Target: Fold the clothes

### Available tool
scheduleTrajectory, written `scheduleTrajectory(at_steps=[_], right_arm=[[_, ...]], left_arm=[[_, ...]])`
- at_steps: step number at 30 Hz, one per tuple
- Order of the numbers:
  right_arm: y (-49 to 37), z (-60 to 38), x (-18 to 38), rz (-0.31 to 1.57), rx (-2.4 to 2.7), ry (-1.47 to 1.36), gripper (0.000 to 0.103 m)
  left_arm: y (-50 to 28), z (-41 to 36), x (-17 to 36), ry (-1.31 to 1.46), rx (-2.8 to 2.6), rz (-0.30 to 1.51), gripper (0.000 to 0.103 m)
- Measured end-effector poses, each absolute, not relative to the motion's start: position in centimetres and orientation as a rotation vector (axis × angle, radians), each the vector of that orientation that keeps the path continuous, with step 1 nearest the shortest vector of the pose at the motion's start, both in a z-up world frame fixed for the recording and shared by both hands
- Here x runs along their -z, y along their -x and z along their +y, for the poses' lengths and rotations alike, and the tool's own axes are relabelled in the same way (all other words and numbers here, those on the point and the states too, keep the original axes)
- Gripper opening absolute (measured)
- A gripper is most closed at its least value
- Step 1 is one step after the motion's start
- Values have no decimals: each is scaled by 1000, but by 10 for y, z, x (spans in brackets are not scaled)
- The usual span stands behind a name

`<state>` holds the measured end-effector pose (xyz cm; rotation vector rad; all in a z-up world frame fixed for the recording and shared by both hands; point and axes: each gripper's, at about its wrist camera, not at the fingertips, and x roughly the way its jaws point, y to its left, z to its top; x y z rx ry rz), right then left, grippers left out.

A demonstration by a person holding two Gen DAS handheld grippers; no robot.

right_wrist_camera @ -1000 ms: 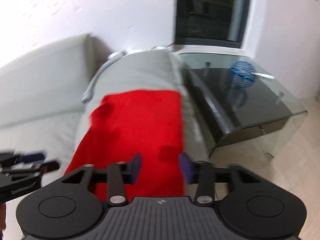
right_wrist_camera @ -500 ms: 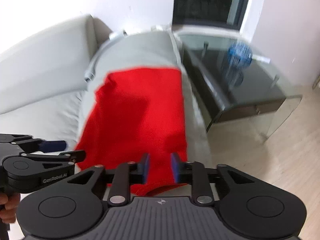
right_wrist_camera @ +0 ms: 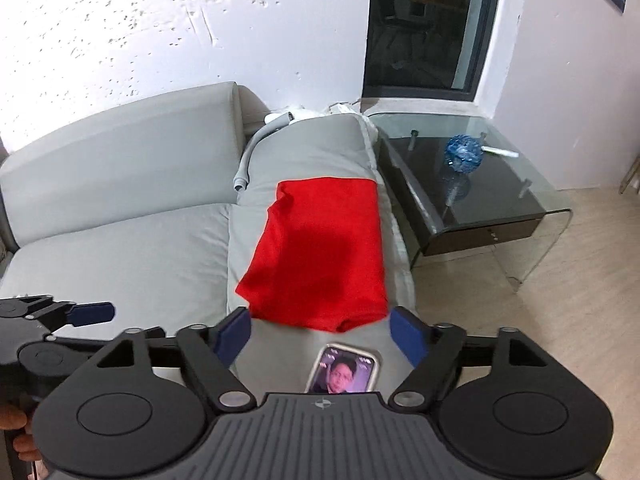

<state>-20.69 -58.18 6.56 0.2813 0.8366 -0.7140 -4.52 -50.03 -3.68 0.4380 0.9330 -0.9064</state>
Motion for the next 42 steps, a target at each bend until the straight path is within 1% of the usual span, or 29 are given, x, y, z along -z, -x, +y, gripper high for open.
scheduleTrajectory(at_steps=[1, 3, 7, 9, 12, 42], right_arm=[[210, -574, -70, 842, 724, -263, 82], [215, -563, -77, 854, 738, -240, 86], [226, -545, -89, 882, 761, -214, 90], [228, -544, -91, 891, 766, -216, 93], [231, -536, -100, 907, 773, -231, 95], [226, -526, -93, 925, 741, -233, 96]], left_arm=[[50, -494, 31, -431, 905, 935, 75], [59, -481, 21, -418, 904, 939, 76], [68, -463, 1, -383, 904, 952, 77], [70, -460, -4, -373, 901, 955, 79], [73, -459, -11, -360, 895, 955, 80], [90, -458, -13, -374, 923, 937, 80]])
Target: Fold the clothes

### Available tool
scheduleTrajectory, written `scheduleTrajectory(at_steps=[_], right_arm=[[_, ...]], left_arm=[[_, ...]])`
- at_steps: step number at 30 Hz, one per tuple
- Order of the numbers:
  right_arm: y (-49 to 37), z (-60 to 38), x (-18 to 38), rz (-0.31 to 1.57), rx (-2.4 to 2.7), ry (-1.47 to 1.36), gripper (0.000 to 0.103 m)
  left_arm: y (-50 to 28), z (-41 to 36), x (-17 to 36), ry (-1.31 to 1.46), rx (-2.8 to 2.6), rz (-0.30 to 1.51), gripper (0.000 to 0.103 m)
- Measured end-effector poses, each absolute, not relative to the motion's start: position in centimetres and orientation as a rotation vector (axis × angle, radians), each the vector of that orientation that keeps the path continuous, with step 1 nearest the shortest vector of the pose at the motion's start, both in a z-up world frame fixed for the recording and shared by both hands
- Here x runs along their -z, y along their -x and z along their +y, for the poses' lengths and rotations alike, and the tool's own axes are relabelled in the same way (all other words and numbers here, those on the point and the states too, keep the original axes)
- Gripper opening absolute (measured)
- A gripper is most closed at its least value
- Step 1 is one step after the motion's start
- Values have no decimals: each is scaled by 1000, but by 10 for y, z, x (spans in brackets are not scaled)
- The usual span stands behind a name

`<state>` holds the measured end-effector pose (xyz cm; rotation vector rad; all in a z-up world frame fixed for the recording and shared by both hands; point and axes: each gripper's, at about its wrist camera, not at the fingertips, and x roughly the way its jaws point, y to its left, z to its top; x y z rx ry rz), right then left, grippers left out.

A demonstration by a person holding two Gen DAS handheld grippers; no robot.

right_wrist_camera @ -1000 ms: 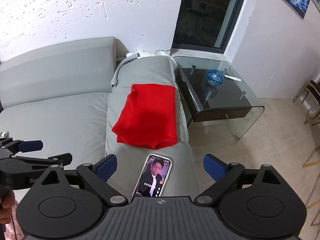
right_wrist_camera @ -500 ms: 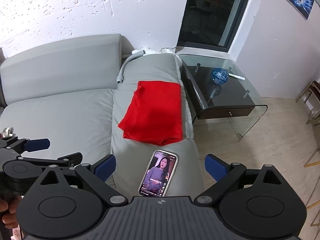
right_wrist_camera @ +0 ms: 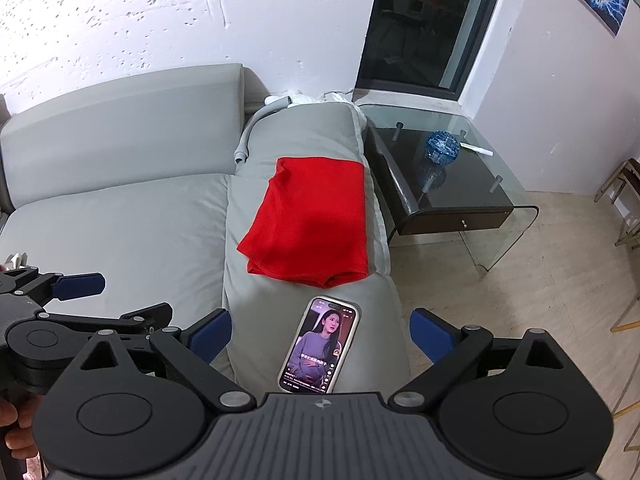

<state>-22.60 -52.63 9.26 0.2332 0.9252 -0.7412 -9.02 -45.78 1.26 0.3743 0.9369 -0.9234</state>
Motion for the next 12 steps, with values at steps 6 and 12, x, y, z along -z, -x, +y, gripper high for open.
scheduleTrajectory(at_steps=[6, 12], right_arm=[[228, -527, -92, 927, 746, -236, 96], [229, -528, -91, 926, 750, -240, 96]], left_arm=[[91, -460, -14, -372, 928, 933, 80], [92, -460, -12, -383, 919, 922, 81]])
